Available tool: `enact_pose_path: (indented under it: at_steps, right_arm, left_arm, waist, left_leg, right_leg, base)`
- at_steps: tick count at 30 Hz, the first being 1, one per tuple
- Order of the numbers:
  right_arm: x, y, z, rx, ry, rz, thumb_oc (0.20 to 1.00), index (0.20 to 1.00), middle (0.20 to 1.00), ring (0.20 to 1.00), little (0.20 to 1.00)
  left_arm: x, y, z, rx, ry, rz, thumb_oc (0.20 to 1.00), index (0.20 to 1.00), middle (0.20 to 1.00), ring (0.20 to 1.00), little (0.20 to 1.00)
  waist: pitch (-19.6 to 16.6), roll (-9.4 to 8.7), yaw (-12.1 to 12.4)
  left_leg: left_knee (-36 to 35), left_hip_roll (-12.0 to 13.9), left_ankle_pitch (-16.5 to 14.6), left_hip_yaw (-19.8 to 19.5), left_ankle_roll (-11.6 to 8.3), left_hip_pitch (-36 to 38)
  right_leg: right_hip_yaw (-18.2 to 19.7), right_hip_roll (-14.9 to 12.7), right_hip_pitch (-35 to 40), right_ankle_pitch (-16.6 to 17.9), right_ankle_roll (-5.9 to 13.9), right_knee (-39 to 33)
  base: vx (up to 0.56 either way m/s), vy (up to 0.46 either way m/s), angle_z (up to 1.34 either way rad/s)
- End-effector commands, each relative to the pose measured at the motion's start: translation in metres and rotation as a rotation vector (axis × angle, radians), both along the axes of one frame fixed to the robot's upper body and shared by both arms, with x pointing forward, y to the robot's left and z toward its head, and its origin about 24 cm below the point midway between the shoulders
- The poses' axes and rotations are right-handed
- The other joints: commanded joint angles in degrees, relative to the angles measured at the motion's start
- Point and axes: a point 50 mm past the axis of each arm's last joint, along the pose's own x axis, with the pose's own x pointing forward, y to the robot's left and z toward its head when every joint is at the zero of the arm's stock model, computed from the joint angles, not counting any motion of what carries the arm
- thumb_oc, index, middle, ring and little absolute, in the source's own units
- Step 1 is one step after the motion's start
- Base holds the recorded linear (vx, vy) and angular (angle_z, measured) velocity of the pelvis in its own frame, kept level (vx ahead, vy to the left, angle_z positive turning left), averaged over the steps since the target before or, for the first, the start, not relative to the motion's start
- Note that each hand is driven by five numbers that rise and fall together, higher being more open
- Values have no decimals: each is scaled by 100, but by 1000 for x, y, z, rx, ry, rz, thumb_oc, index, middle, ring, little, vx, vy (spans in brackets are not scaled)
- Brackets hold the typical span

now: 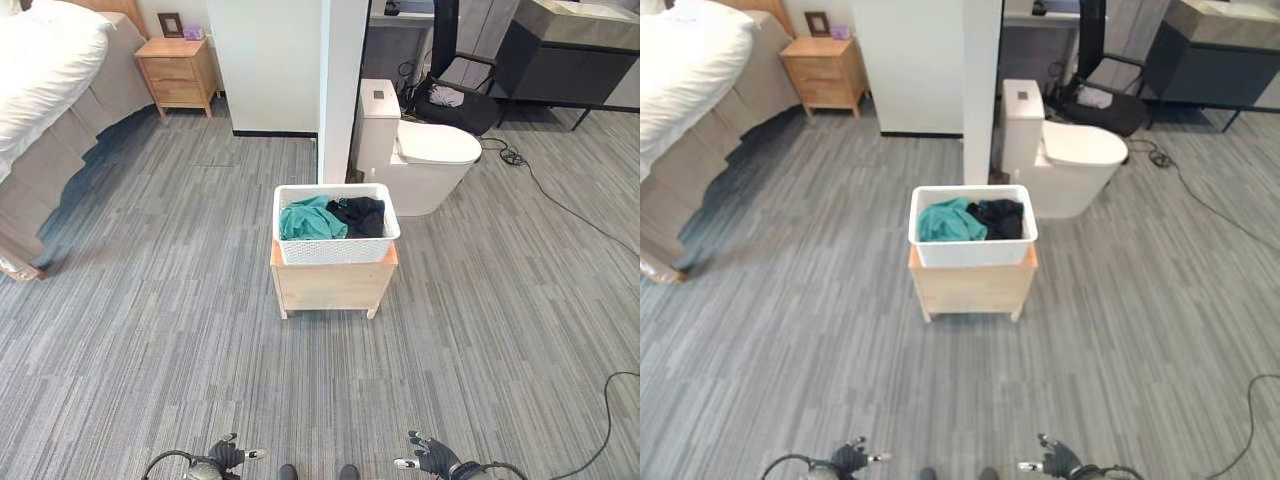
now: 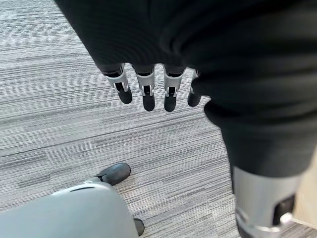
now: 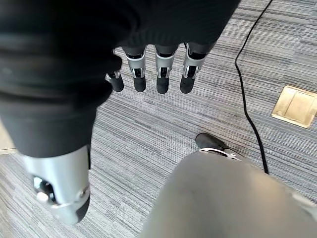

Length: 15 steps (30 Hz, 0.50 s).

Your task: Grab the laundry basket,head to the washer,open it,put in the laundry and shut it.

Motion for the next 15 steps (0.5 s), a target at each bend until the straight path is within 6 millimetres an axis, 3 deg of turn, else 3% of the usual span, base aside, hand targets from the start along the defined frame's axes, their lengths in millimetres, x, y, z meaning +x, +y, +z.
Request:
enact_pose_path:
  at_steps: [1, 3, 6, 7, 15]
  right_arm:
    - [13, 1, 11, 11, -62, 81, 1000, 1000, 1000, 1000, 1000]
    - [13, 1, 12, 20, -68, 63, 1000, 1000, 1000, 1000, 1000]
    - [4, -12, -3, -31, 13, -73, 1000, 1000, 1000, 1000, 1000]
    - [-19, -27, -16, -62, 138, -174, 1000, 1000, 1000, 1000, 1000]
    - [8, -20, -14, -107, 99, -139, 1000, 1000, 1000, 1000, 1000]
  left_arm:
    - [20, 10, 7, 51, -39, 15, 1000, 1000, 1000, 1000, 1000]
    - [25, 8, 9, 49, -57, 4, 1000, 1000, 1000, 1000, 1000]
    - [27, -3, 7, 30, -65, 4, 1000, 1000, 1000, 1000, 1000]
    - [29, -7, 8, 25, -71, -13, 1000, 1000, 1000, 1000, 1000]
    - [44, -17, 12, 24, -112, -125, 1000, 1000, 1000, 1000, 1000]
  waist:
    - [-22, -199, -45]
    - [-6, -198, -55]
    - [13, -181, -91]
    - [28, -146, -49]
    - [-45, -17, 92]
  left_leg:
    - [8, 12, 60, 87, -241, -46]
    - [8, 11, 49, 100, -232, -45]
    - [8, 10, 23, 163, -203, -33]
    - [8, -5, 3, 152, -187, -9]
    - [8, -174, -109, 18, -23, -21]
  right_leg:
    - [25, -575, 97, 283, 768, 33]
    - [31, -583, 89, 291, 781, 29]
    - [108, -605, 44, 320, 798, 70]
    - [103, -620, 65, 311, 806, 76]
    - [90, -787, -31, 232, 871, 379]
  base:
    - [27, 14, -6]
    - [20, 19, -8]
    - [41, 57, -10]
    - [59, 81, -13]
    - [62, 92, 2]
